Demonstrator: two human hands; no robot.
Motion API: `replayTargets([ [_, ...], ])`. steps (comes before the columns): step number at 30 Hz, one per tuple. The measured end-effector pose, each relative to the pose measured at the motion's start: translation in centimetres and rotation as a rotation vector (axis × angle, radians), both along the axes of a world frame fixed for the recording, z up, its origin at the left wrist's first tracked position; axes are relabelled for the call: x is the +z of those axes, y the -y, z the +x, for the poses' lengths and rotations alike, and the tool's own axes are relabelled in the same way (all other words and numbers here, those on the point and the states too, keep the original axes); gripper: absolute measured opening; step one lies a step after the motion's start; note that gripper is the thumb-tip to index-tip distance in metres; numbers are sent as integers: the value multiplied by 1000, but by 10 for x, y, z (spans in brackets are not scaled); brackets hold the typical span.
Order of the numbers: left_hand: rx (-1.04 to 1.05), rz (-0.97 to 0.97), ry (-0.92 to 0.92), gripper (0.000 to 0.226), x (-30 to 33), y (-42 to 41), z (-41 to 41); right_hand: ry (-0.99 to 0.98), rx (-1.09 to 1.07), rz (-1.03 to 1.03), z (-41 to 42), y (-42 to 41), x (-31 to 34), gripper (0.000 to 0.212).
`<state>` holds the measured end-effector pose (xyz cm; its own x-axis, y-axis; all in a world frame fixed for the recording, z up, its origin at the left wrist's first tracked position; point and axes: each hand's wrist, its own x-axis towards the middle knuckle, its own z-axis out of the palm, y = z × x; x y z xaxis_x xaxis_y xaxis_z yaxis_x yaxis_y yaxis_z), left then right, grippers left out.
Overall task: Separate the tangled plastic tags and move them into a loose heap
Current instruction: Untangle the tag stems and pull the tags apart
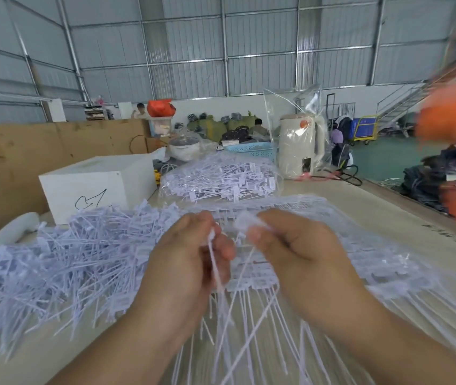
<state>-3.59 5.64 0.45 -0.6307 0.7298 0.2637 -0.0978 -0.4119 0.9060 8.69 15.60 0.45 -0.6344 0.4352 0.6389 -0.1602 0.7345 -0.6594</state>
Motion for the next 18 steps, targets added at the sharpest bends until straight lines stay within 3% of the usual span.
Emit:
replayTargets([
  [2, 10, 24, 145, 27, 2, 1, -9, -138, -40, -128, 4, -11, 4, 31],
  [6, 69, -109, -129, 31, 0, -2, -15, -16, 202, -209, 10, -20, 8, 6],
  [10, -146, -159, -277, 40, -7, -2, 1, 167, 322, -204, 2, -16, -4, 34],
  [15, -236, -162, -342, 34, -6, 0, 3, 168, 354, -192, 1, -15, -7, 33],
  [18, -256, -158, -279, 24, -6, -2, 3, 183, 396, -232, 2, -16, -6, 28],
])
